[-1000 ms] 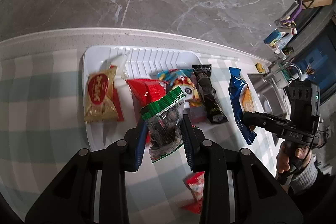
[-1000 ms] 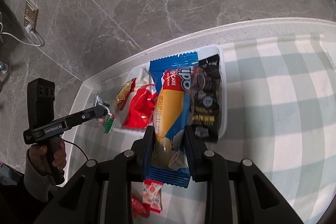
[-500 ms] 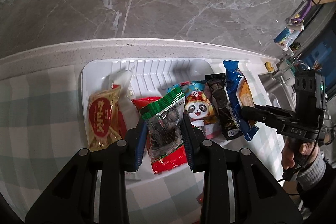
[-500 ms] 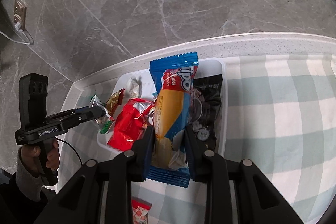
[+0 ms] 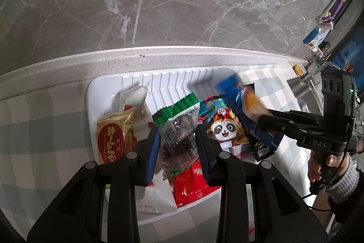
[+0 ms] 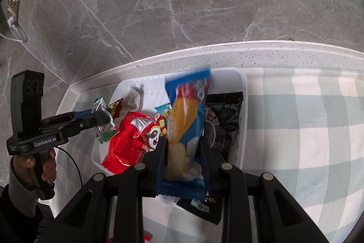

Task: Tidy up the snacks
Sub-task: 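Carry the clear bag and blue cake bar with both tools over the tray, then open both tools to drop the clear bag and cake bar into the tray, then move both tools back toward the red candy packet and orange bar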

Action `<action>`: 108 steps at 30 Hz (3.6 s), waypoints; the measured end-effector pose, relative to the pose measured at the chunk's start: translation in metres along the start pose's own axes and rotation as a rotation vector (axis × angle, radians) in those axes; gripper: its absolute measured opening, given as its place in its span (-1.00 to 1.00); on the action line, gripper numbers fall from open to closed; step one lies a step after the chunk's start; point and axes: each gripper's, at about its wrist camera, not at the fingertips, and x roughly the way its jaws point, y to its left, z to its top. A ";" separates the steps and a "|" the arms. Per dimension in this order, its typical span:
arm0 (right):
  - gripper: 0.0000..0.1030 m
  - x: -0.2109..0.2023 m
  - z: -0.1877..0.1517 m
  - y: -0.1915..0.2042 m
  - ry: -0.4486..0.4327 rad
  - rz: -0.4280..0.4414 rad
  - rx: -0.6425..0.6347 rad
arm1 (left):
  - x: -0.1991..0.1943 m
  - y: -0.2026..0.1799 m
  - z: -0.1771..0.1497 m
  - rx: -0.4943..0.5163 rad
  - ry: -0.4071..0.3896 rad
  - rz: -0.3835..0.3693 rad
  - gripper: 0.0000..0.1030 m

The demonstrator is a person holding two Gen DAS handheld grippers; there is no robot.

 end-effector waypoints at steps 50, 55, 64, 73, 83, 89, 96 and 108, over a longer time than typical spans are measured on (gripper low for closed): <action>-0.17 -0.108 -0.058 0.036 -0.159 -0.068 -0.052 | -0.096 -0.083 -0.028 0.248 -0.173 0.208 -0.19; -0.16 -0.126 -0.083 0.039 -0.168 -0.073 -0.029 | -0.110 -0.095 -0.043 0.264 -0.177 0.190 -0.19; -0.07 -0.156 -0.143 0.036 -0.173 -0.087 0.041 | -0.119 -0.122 -0.087 0.295 -0.138 0.138 -0.18; -0.01 -0.167 -0.212 0.020 -0.132 -0.118 0.164 | -0.108 -0.136 -0.131 0.310 -0.057 0.080 -0.18; 0.01 -0.164 -0.281 0.002 -0.038 -0.170 0.311 | -0.079 -0.122 -0.172 0.255 0.073 0.026 -0.18; 0.03 -0.161 -0.309 -0.003 0.015 -0.189 0.372 | -0.059 -0.119 -0.186 0.241 0.129 0.012 -0.18; 0.06 -0.154 -0.318 -0.009 0.043 -0.190 0.426 | -0.039 -0.120 -0.192 0.233 0.177 0.002 -0.18; 0.21 -0.127 -0.293 -0.013 0.050 -0.166 0.408 | -0.016 -0.119 -0.193 0.208 0.226 -0.007 -0.18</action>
